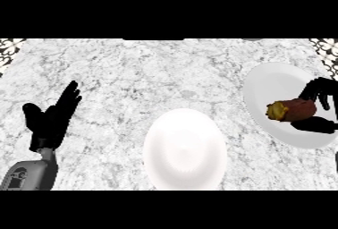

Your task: Pick the sweet potato from the plate and place it in the plate

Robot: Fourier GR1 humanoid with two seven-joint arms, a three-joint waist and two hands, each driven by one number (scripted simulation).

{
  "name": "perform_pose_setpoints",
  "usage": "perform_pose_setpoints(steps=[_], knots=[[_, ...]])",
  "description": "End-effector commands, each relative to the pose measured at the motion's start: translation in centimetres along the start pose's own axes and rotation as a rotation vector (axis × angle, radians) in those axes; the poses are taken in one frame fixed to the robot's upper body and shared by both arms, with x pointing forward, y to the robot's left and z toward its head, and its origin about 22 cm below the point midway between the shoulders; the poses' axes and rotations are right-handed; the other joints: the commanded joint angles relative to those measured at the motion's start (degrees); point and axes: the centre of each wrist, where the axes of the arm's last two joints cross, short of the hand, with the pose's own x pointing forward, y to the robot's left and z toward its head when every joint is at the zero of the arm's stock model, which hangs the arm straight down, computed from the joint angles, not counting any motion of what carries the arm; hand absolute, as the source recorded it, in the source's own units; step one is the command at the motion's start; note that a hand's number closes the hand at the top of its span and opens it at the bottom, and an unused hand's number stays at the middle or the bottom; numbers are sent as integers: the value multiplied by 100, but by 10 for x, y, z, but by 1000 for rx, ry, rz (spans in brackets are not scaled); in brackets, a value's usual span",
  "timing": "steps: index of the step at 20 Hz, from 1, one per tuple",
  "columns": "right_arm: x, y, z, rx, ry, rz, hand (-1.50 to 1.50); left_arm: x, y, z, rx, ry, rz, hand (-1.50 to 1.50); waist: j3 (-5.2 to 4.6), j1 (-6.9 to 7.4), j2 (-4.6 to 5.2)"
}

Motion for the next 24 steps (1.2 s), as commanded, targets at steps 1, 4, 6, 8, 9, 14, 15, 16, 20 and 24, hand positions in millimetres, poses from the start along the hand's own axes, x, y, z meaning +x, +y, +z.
perform_pose_setpoints(steps=[1, 4, 6, 8, 9, 14, 15, 16, 20, 24], knots=[[-35, -28, -27, 7, 16, 59, 150, 9, -5, 8, -12, -18, 3, 0, 2, 47, 0], [-54, 5, -21, 129, 67, 123, 150, -1, -9, 5, -9, -2, 3, 0, 1, 49, 6], [-78, 2, -22, 197, 66, 78, 150, 8, -9, 2, -10, -15, 3, 0, 5, 78, 16], [-80, -15, -35, 245, 176, -54, 150, 10, -13, -2, -10, -13, 6, 0, 4, 83, 17], [-95, 1, -24, 285, 163, -52, -150, -1, -13, -9, -11, -11, 4, 0, 4, 65, 38], [-111, -2, -43, 263, 27, -79, -150, -2, -11, -4, -8, -9, 3, 0, 8, 104, 31], [-105, 8, -45, 230, -17, -65, -150, 3, -11, -7, -17, -17, -14, 0, 6, 74, 23], [-104, -4, -49, 207, -38, -84, -150, -1, -15, 14, -16, -1, 2, 0, 7, 101, 6], [-91, -8, -53, 95, -238, -307, -150, 3, -29, -4, 9, -6, 0, 0, 6, -52, -17], [-100, -28, -39, 78, -268, -507, -150, -10, -1, 3, 30, 7, -20, 0, -5, -117, -44]])
